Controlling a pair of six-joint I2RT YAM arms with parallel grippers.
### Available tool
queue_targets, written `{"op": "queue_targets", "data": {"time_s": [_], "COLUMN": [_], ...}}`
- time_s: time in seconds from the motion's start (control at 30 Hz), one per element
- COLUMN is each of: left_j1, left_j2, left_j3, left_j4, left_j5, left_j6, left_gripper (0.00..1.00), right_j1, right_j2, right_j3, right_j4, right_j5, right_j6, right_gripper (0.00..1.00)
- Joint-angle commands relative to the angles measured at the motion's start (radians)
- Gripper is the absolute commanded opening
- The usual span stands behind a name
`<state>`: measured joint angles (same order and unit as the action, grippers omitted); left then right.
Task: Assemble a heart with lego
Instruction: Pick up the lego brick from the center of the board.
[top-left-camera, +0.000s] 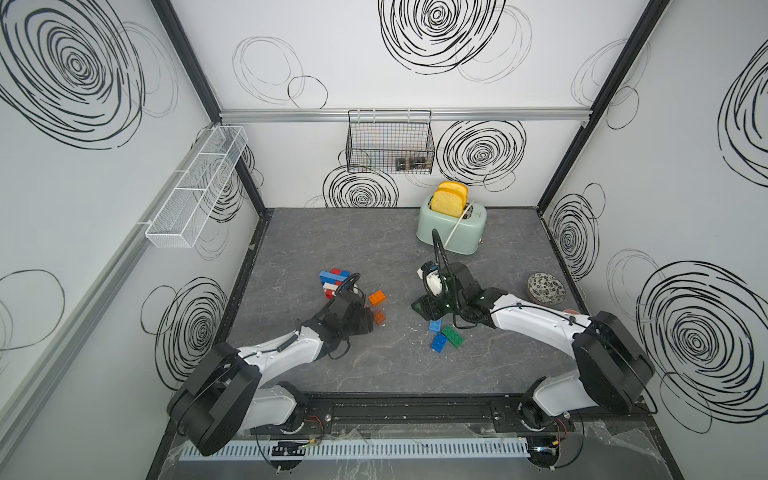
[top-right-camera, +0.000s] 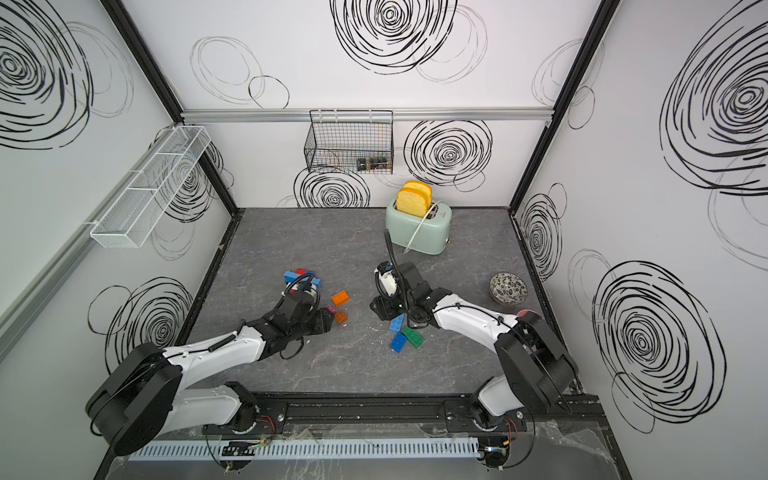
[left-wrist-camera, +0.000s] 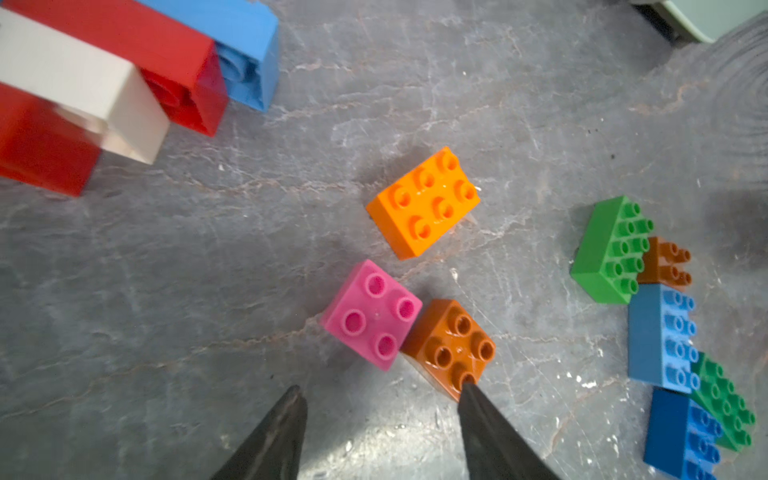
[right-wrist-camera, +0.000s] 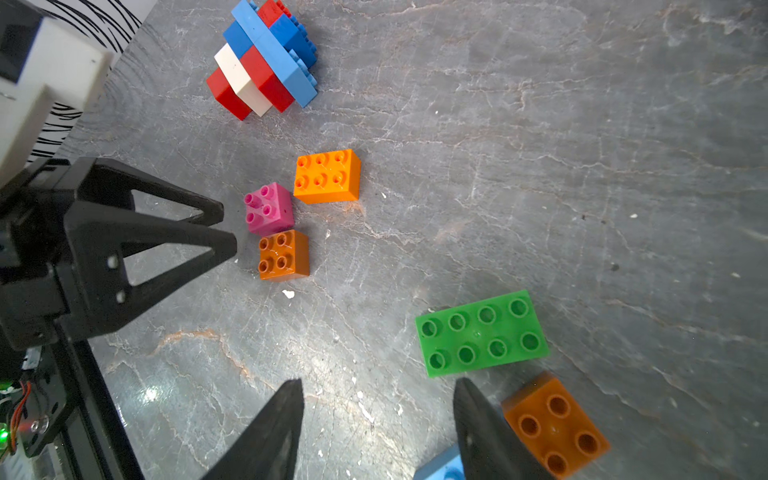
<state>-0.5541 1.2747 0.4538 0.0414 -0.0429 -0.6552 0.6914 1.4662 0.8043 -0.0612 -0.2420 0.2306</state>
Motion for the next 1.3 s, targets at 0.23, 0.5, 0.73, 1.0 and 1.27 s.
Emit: {"op": "queue_targets", "data": {"time_s": [0.23,0.5,0.73,1.0,1.27], "left_j1": [-0.013,-0.038,-0.005,0.044,0.046], "left_j2": [0.012,0.065,0.185,0.26,0.278], "left_j3": [0.02,0.038,0.132,0.199,0.228], "left_j4": [-0.079,-0.074,-0.068,-0.082,-0.115], "left_j5": [-0.022,-0.05,-0.039,-0.04,-0.045], "left_j6": [0.053,0.106,0.198,0.26,0.298], "left_gripper": [0.49,0.51,0.53,0.54,0.5], "right_j1": [-0.038,-0.053,-0.059,-0.067,-0.07], "right_j2": [0.024,0.036,0.026,0.028,0.033], "right_j3": [0.012,0.01,0.001,-0.005,-0.008], "right_j4": [-0.008,0.005,0.009,0.015,0.018], "right_j5": [-0.047,-0.082,-0.095,-0.112,-0.118], "right_j6": [-0.023,-0.025,-0.027,-0.029,-0.03], "right_gripper": [0.61,0.61,0.61,0.61,0.6]}}
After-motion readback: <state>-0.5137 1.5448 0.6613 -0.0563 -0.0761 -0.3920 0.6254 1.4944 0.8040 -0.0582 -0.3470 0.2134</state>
